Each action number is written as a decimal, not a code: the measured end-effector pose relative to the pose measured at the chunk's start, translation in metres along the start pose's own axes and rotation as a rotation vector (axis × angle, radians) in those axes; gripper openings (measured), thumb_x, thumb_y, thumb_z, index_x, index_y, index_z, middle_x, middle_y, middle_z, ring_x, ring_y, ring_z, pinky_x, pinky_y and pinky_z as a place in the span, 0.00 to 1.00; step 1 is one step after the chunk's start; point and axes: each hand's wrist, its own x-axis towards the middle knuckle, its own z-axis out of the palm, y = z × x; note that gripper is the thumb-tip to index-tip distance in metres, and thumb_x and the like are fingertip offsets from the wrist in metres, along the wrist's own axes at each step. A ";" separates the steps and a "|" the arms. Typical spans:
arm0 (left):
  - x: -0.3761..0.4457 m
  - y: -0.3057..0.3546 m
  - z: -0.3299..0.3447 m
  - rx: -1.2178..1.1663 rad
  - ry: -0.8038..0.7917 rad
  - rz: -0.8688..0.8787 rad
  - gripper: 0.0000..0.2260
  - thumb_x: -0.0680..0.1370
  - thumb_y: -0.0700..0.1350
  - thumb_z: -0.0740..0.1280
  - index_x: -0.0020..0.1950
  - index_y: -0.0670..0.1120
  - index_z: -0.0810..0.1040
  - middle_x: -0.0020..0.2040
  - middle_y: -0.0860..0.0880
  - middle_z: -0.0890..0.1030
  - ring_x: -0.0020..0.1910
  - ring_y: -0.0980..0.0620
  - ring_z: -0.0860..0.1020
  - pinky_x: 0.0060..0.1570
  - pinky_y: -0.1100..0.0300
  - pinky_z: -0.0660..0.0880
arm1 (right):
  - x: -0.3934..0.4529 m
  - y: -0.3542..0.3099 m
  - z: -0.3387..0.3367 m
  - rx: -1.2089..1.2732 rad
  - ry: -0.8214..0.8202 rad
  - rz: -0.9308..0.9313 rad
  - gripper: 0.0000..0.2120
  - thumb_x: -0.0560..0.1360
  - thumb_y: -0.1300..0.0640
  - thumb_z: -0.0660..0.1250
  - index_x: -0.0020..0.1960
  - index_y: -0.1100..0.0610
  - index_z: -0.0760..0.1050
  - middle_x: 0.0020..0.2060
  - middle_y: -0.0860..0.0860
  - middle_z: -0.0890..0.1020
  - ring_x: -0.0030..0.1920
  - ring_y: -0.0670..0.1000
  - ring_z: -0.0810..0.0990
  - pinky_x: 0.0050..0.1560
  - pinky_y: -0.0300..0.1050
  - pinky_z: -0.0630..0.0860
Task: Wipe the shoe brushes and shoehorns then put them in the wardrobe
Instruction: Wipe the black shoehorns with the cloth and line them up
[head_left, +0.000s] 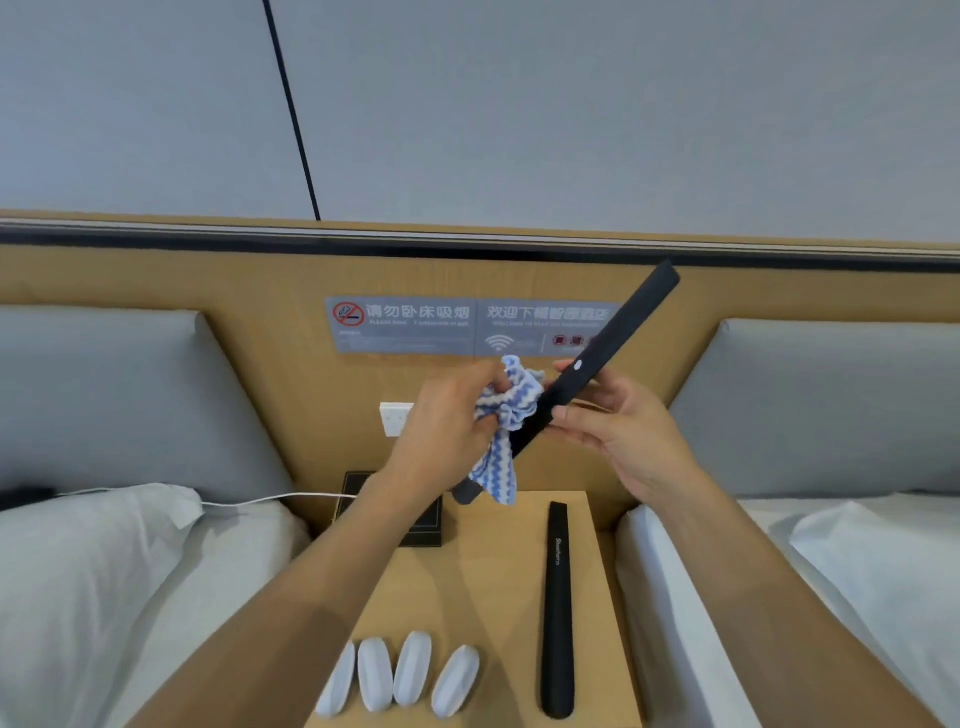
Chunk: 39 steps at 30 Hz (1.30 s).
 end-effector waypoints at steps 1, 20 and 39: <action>-0.002 -0.005 0.004 -0.004 0.006 -0.029 0.11 0.73 0.35 0.67 0.50 0.49 0.75 0.43 0.55 0.78 0.40 0.57 0.74 0.34 0.71 0.64 | -0.002 0.006 -0.004 -0.017 0.026 0.010 0.21 0.73 0.74 0.68 0.64 0.60 0.76 0.55 0.61 0.83 0.55 0.57 0.84 0.51 0.49 0.83; -0.064 -0.068 0.111 -0.120 -0.087 -0.303 0.11 0.71 0.35 0.72 0.49 0.47 0.78 0.46 0.55 0.80 0.44 0.60 0.75 0.42 0.78 0.67 | 0.007 0.214 -0.109 -0.804 0.334 0.446 0.13 0.73 0.48 0.74 0.51 0.47 0.71 0.41 0.42 0.77 0.40 0.40 0.75 0.34 0.31 0.64; -0.110 -0.141 0.194 -0.029 -0.185 -0.536 0.12 0.70 0.35 0.72 0.50 0.48 0.79 0.45 0.52 0.80 0.43 0.52 0.78 0.41 0.59 0.75 | 0.071 0.389 -0.151 -1.021 0.341 0.838 0.22 0.72 0.53 0.74 0.63 0.57 0.74 0.57 0.58 0.80 0.57 0.60 0.80 0.56 0.53 0.80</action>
